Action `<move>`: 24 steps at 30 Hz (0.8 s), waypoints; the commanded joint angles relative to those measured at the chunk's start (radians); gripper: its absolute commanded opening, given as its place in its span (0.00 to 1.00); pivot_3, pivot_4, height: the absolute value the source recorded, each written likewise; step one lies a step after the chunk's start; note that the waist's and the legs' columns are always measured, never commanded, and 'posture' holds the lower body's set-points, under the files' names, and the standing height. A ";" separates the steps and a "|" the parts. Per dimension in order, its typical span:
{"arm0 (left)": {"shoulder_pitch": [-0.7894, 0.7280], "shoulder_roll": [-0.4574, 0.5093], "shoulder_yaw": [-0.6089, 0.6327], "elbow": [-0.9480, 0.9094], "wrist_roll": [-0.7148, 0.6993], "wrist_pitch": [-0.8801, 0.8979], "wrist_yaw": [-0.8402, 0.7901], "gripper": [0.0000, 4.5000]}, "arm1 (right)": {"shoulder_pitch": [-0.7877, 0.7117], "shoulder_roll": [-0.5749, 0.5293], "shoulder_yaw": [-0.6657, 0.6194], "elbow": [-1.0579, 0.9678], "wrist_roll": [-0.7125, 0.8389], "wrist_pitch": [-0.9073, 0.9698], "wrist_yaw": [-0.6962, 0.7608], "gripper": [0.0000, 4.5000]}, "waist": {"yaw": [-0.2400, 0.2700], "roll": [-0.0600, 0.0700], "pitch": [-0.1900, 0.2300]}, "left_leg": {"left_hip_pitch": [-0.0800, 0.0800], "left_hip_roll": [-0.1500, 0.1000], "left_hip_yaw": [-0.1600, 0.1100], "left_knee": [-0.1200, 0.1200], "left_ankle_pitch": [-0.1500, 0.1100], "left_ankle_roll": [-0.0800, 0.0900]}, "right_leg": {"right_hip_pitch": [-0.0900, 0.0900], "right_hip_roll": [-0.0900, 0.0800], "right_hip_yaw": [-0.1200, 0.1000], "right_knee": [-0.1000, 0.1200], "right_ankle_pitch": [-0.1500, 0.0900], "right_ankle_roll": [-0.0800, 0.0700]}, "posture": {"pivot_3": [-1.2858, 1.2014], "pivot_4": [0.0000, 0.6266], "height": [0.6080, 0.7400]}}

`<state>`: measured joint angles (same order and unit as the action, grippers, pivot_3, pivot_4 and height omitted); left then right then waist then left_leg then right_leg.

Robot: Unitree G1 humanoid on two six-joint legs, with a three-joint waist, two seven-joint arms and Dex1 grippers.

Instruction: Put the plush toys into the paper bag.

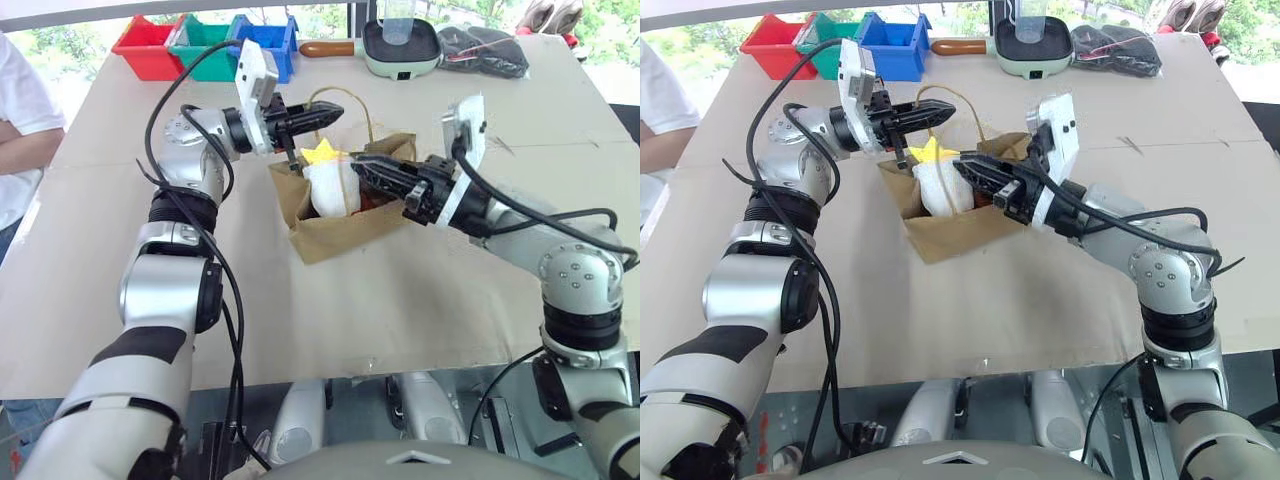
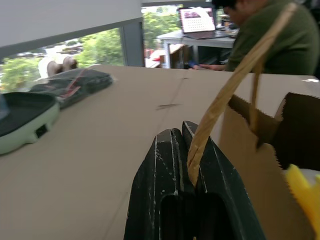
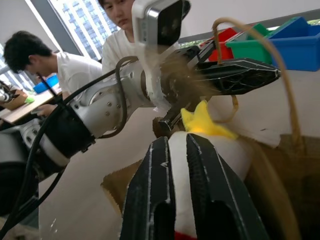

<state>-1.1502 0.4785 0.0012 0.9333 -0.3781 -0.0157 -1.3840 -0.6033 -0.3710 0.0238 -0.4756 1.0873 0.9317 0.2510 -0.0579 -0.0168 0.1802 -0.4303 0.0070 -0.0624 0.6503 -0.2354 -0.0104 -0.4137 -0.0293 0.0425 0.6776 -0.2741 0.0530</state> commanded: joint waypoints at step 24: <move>0.701 0.111 0.231 -0.922 -0.308 0.561 0.157 1.00 | 0.229 -0.301 0.099 -0.167 -0.124 -0.060 0.240 0.01 | 0.034 -0.003 -0.001 | 0.001 0.002 -0.001 0.008 0.000 0.000 | 0.005 -0.003 -0.001 0.001 0.001 0.001 | 0.52 0.24 1.00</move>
<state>-0.4489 0.5916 0.2261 0.0763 -0.6566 0.5409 -1.2382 -0.3720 -0.6879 0.0784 -0.6392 1.0220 0.9128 0.4751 -0.0238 -0.0194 0.1788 -0.4290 0.0087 -0.0635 0.6582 -0.2353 -0.0104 -0.4092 -0.0326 0.0418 0.6796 -0.2734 0.0537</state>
